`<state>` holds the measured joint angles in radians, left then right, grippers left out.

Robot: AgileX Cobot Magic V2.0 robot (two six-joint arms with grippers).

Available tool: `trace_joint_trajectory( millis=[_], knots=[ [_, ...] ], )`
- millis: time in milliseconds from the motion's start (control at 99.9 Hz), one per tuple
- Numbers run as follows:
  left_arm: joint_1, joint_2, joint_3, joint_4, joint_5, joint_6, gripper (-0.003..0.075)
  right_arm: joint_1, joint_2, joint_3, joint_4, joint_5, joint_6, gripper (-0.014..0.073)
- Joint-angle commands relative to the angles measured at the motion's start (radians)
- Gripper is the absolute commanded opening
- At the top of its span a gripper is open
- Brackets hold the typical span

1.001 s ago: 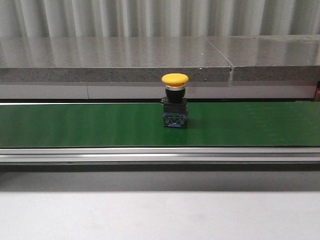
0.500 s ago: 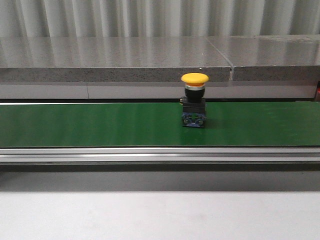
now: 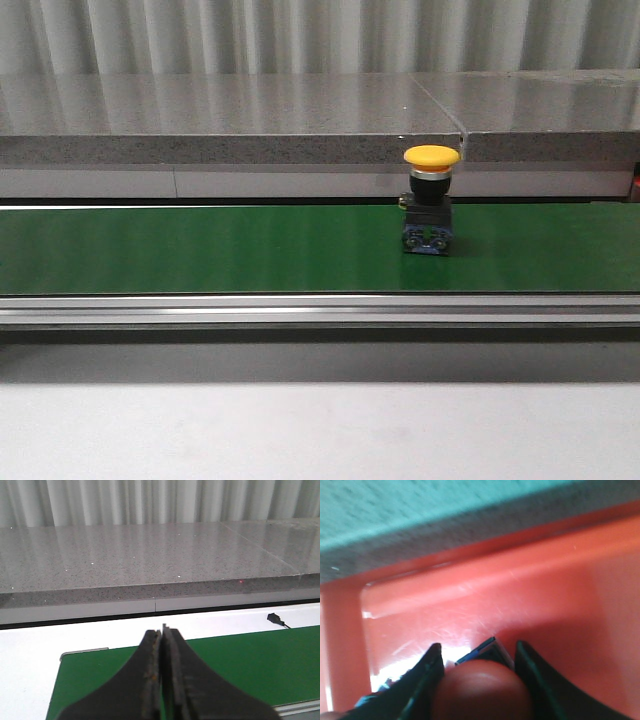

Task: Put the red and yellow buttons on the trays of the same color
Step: 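Carry the red button with the right gripper into the red tray and release, then move the right gripper onto the yellow button on the belt and grasp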

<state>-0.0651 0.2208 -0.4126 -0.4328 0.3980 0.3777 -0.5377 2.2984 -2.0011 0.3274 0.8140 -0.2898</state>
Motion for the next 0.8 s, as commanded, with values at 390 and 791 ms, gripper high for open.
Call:
trace_joint_trajectory(
  millis=[390,791],
  knots=[
    [-0.008,0.009,-0.026,-0.012,-0.068,0.000,-0.0020,-0.010,-0.080,-0.037,0.017,-0.034,-0.001,0.0492],
    [-0.008,0.009,-0.026,-0.012,-0.068,0.000,-0.0020,-0.013,-0.258,-0.037,0.025,0.138,-0.001,0.0490]
  ],
)
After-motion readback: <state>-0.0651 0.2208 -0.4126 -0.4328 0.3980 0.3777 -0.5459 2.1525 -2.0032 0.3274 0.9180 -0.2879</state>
